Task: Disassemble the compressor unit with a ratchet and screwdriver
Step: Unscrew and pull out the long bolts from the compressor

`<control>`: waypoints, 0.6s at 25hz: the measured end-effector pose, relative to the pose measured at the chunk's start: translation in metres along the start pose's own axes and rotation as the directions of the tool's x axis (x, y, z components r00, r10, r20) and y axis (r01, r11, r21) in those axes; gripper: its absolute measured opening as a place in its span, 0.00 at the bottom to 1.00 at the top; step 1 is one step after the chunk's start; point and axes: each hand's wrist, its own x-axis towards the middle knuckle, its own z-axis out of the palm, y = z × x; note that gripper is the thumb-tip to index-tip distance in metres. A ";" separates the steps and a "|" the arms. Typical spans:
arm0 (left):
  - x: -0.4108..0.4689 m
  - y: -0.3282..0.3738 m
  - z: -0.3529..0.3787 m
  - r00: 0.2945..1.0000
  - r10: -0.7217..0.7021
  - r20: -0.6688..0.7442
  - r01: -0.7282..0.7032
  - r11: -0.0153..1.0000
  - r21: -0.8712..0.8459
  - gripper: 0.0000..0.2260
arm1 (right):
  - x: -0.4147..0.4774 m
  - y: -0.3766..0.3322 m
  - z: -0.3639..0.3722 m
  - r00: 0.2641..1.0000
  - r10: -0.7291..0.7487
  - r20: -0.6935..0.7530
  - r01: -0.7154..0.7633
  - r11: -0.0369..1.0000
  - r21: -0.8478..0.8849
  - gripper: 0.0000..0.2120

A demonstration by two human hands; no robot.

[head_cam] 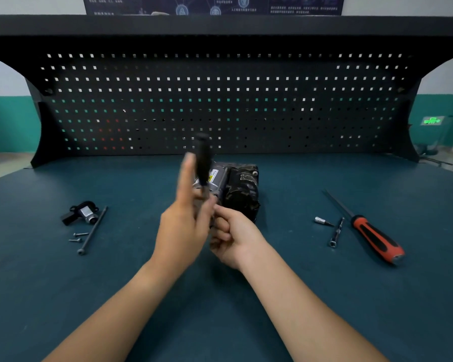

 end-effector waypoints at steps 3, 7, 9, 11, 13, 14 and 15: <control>-0.001 0.004 0.008 0.944 0.251 0.212 -0.323 0.832 0.452 0.47 | 0.003 0.002 -0.001 0.999 -0.008 -0.035 0.008 1.000 -0.016 0.22; 0.002 -0.002 0.006 0.993 -0.091 -0.072 0.086 0.994 -0.068 0.39 | -0.001 0.003 -0.001 0.999 -0.018 -0.036 0.018 1.000 -0.002 0.18; 0.005 -0.008 0.003 0.932 -0.324 -0.161 0.255 0.903 -0.346 0.34 | -0.003 0.002 0.001 1.000 -0.014 -0.004 0.014 1.000 -0.007 0.16; 0.009 -0.007 0.001 0.863 -0.479 -0.160 0.343 0.788 -0.511 0.32 | -0.003 0.001 0.002 1.000 -0.006 0.022 0.006 1.000 0.001 0.18; 0.005 -0.006 0.003 0.894 -0.420 -0.156 0.314 0.835 -0.451 0.33 | -0.002 -0.001 0.001 1.000 -0.003 0.023 0.003 1.000 -0.003 0.19; 0.003 -0.006 0.002 0.938 -0.315 -0.148 0.246 0.901 -0.357 0.34 | -0.002 -0.001 0.000 1.000 0.000 0.022 0.000 1.000 -0.011 0.20; 0.000 -0.002 0.001 0.973 -0.191 -0.127 0.154 0.955 -0.255 0.35 | -0.001 -0.002 -0.001 1.000 0.002 0.023 -0.002 1.000 -0.019 0.21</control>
